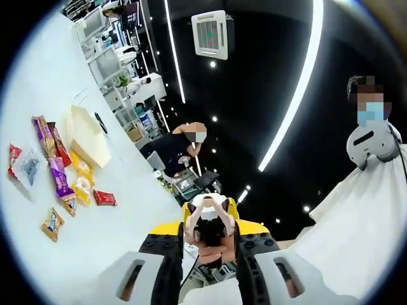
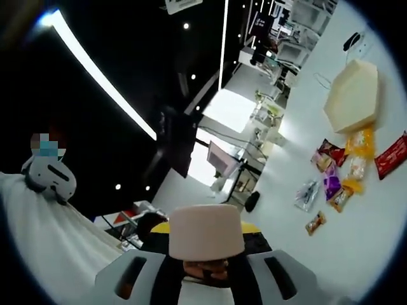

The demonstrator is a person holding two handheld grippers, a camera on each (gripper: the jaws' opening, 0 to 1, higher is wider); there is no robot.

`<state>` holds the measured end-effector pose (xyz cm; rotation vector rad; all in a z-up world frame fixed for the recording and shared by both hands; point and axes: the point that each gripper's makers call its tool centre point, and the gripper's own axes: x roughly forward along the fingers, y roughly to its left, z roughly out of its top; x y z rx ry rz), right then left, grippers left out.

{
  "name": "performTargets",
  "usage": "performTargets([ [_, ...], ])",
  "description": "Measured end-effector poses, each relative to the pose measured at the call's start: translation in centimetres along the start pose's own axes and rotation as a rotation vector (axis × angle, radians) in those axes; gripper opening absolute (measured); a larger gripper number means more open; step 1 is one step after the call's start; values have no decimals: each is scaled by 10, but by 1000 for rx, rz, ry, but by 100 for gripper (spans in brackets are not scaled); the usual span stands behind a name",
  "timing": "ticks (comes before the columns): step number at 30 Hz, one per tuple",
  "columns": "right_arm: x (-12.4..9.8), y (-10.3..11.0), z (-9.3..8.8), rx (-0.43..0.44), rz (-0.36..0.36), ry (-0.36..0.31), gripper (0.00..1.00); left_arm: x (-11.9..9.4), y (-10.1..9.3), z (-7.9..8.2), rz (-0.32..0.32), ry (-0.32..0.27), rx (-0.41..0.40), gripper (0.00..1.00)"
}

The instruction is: Place the target food into the container with the food tongs after gripping and lifting it, then release it inside without dropping or visibly crushing the food.

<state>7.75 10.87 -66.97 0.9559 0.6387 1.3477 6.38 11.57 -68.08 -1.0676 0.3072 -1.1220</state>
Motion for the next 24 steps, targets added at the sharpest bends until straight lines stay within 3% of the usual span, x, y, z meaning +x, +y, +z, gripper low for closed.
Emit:
performTargets([
  [1,-1,-5,1,-33,-19,-3,23,0,0,0,1,1,-1,26],
  [7,0,-2,-5,4,-10,33,20,-3,0,0,17,10,-20,13],
  [17,3,-2,-4,-1,-15,17,18,-4,2,2,31,14,-39,8],
  [24,4,-2,-11,-14,-15,56,17,0,1,-1,18,58,-51,4],
])
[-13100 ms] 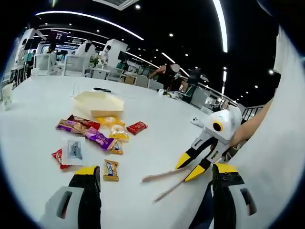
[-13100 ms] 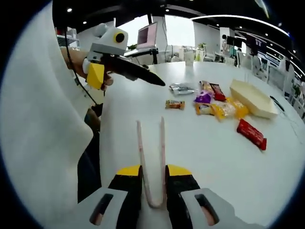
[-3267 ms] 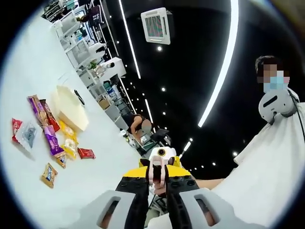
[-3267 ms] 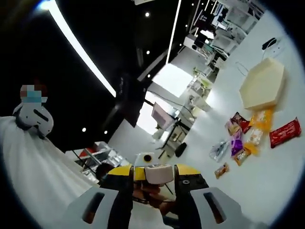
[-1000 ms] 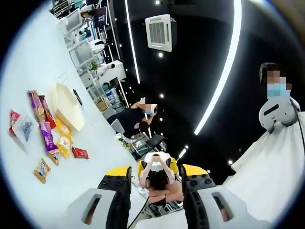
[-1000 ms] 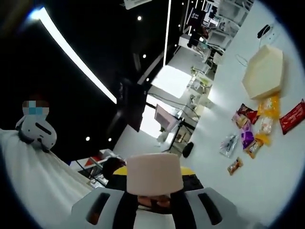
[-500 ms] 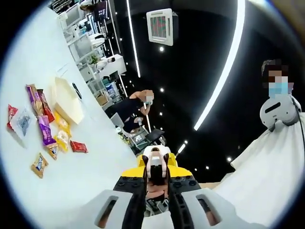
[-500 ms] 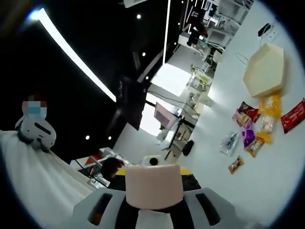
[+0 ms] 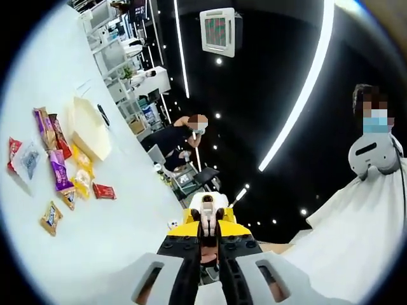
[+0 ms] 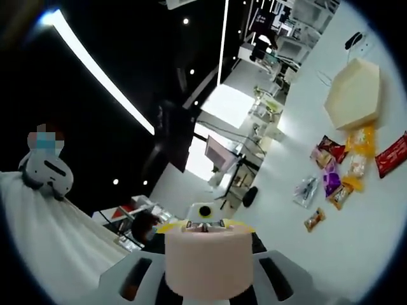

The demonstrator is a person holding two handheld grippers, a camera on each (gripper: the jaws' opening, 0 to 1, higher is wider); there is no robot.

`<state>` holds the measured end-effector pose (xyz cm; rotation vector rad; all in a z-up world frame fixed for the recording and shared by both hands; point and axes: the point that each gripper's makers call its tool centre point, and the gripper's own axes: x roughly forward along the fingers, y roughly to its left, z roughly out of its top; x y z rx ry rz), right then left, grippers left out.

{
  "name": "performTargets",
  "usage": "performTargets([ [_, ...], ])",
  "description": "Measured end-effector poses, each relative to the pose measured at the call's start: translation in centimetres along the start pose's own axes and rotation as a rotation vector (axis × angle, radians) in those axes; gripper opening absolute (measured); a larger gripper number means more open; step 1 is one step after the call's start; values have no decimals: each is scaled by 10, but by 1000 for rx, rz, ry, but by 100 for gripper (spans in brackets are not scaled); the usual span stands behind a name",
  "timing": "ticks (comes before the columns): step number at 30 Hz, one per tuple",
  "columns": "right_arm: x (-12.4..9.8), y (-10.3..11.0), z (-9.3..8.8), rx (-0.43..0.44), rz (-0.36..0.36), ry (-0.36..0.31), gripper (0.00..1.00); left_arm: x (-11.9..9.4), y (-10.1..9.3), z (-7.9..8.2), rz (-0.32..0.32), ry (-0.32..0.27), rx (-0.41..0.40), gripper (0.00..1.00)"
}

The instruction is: Place the target food into the container with the food tongs after gripping and lifting it, then release it inside without dropping or visibly crushing the food.

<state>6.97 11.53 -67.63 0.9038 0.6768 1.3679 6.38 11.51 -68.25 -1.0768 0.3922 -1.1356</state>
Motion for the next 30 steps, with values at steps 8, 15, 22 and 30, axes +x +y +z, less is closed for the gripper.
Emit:
performTargets([
  [8,6,1,-5,-7,6,29,16,1,0,-3,-3,20,-10,3],
  [15,6,2,-4,-4,16,15,16,2,-1,-1,6,35,-16,4],
  [22,4,3,-2,4,18,-2,16,6,-1,-3,8,30,-19,5],
  [30,1,4,5,-13,26,-19,22,10,1,-6,14,38,-56,18],
])
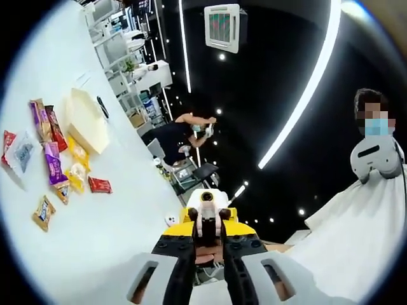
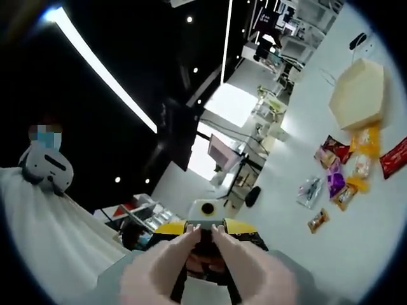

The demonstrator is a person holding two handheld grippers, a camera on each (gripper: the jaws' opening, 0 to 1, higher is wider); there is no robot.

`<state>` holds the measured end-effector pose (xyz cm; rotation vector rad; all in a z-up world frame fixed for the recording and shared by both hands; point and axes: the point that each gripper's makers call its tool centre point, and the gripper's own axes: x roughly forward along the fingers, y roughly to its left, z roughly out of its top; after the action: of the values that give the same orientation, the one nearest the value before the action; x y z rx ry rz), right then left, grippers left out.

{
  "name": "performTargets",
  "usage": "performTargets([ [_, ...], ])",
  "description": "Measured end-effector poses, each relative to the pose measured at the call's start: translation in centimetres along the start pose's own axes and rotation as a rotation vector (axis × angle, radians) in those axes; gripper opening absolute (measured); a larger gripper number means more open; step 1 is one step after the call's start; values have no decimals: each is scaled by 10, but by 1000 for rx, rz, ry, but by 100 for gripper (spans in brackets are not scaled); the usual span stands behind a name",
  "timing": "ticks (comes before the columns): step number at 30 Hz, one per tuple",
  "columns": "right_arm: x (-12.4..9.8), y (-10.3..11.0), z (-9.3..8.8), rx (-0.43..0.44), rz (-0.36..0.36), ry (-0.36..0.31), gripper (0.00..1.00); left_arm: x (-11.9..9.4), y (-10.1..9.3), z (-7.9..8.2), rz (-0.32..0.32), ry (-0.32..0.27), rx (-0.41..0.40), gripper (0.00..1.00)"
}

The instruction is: Place the target food into the container with the food tongs after gripping and lifting it, then release it inside without dropping or visibly crushing the food.

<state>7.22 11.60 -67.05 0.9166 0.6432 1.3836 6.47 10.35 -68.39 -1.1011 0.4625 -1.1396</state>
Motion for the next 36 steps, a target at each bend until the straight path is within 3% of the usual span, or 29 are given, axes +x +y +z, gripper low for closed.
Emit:
performTargets([
  [1,-1,1,2,43,0,-10,23,0,-1,0,-1,-4,-4,21],
  [8,2,-3,-3,25,-5,16,26,-5,0,1,4,-42,31,26],
  [13,-1,-7,6,40,-14,-26,26,-9,-2,9,12,-62,53,33],
  [23,-3,-9,13,52,-19,-56,27,-17,0,22,23,-100,52,29],
  [29,-4,-10,12,68,-15,-53,27,-13,0,22,34,-87,54,28],
  [36,-4,-10,11,59,-22,-56,27,-13,3,21,45,-115,58,26],
])
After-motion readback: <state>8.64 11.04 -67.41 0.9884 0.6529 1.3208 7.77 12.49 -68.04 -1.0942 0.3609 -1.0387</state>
